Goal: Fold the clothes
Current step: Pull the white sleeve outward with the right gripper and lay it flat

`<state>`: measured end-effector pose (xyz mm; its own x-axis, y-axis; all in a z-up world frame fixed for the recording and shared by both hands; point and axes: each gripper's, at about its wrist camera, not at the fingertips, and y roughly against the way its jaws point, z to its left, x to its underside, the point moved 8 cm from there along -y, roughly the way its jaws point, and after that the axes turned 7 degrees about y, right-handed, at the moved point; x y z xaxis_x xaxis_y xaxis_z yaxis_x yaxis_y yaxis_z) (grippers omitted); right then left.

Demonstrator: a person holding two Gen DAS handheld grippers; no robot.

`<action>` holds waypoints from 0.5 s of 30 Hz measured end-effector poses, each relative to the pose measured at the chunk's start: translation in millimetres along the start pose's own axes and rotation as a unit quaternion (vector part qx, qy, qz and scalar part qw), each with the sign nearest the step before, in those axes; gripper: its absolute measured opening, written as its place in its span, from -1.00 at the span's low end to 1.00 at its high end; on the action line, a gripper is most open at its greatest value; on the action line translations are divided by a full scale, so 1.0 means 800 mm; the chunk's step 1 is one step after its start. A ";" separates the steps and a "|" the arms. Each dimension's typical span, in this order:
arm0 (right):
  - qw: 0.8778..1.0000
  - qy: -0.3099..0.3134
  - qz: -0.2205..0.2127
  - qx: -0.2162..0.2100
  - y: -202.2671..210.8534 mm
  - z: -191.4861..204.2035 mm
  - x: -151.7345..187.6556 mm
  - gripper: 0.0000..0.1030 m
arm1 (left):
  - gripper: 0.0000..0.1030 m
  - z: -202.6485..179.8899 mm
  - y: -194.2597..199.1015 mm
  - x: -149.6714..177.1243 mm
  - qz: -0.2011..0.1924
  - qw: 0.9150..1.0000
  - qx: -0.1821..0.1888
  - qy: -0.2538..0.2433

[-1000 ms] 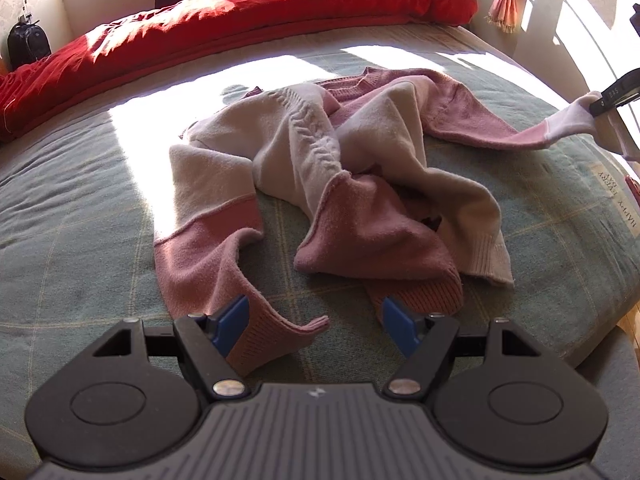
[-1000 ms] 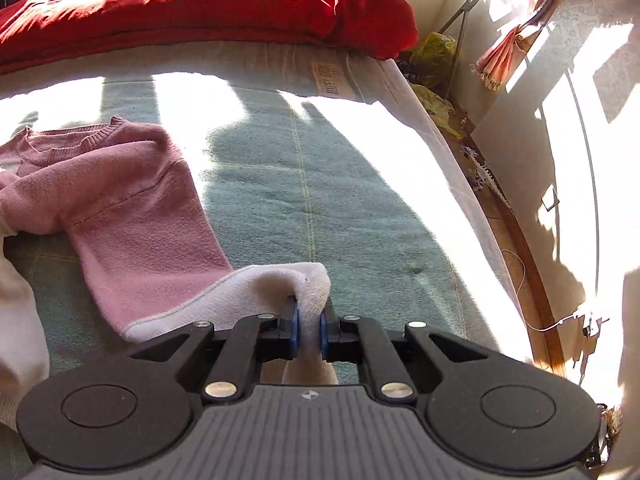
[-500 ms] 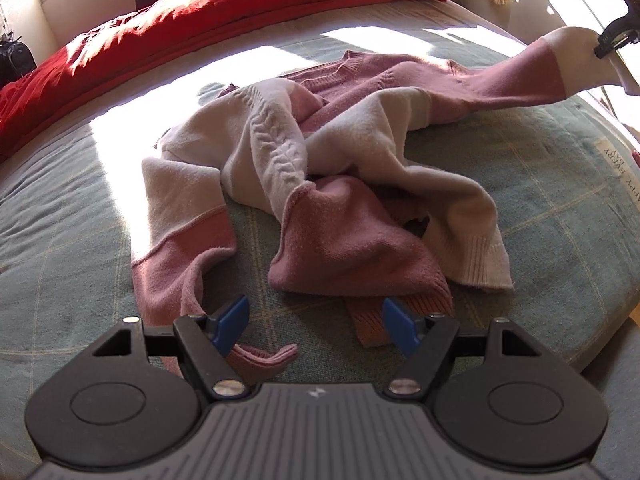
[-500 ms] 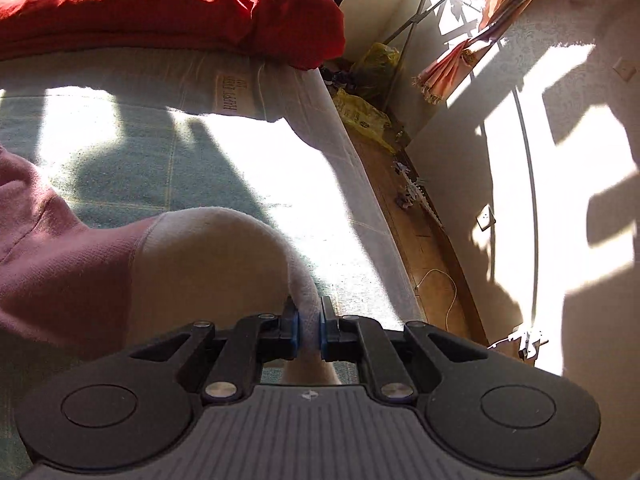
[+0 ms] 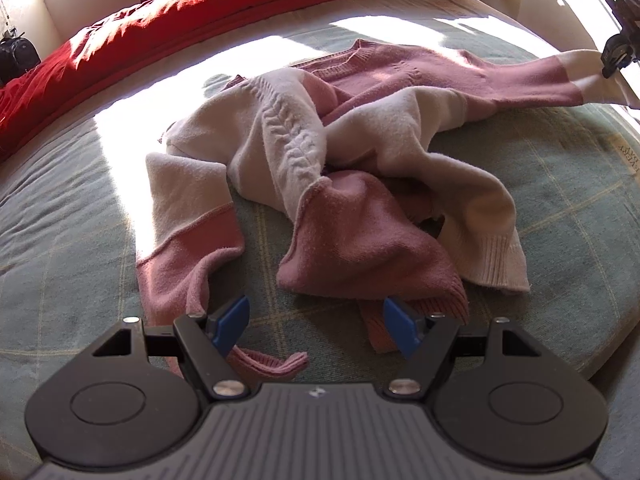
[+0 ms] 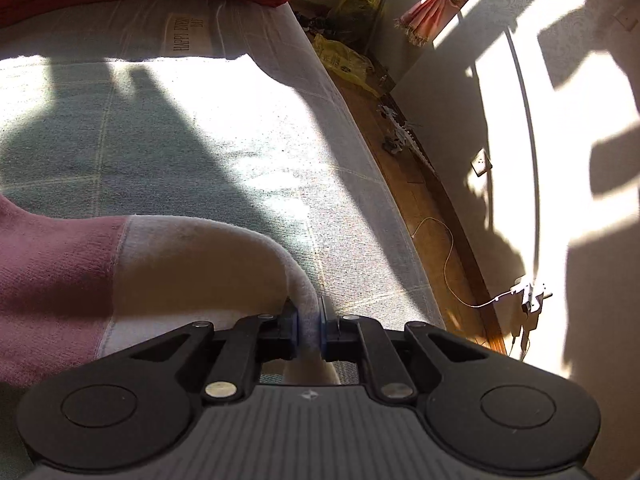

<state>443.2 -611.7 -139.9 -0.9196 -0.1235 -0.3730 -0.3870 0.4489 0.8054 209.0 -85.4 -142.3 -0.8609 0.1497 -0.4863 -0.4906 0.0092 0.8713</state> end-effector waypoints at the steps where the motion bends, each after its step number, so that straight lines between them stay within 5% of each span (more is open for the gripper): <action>1: 1.000 -0.004 0.004 0.001 -0.004 0.001 0.003 -0.55 | 0.44 0.000 0.000 0.000 0.000 1.000 -0.001 0.000; 4: 1.000 -0.010 0.006 0.011 -0.009 -0.003 0.008 -0.37 | 0.44 -0.001 -0.002 -0.001 0.001 1.000 -0.001 -0.001; 11: 0.998 -0.059 0.006 -0.006 -0.003 -0.044 0.024 -0.30 | 0.44 -0.015 -0.004 -0.001 0.002 1.000 0.006 -0.009; 15: 0.988 -0.130 0.010 -0.083 -0.008 -0.053 0.044 -0.21 | 0.45 -0.024 -0.006 0.000 0.004 1.000 0.010 -0.018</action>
<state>410.8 -656.7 -138.4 -0.8873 0.1244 -0.4440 -0.3940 0.2959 0.8702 208.8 -104.4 -147.4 -0.8594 0.1852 -0.4765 -0.4803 0.0272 0.8767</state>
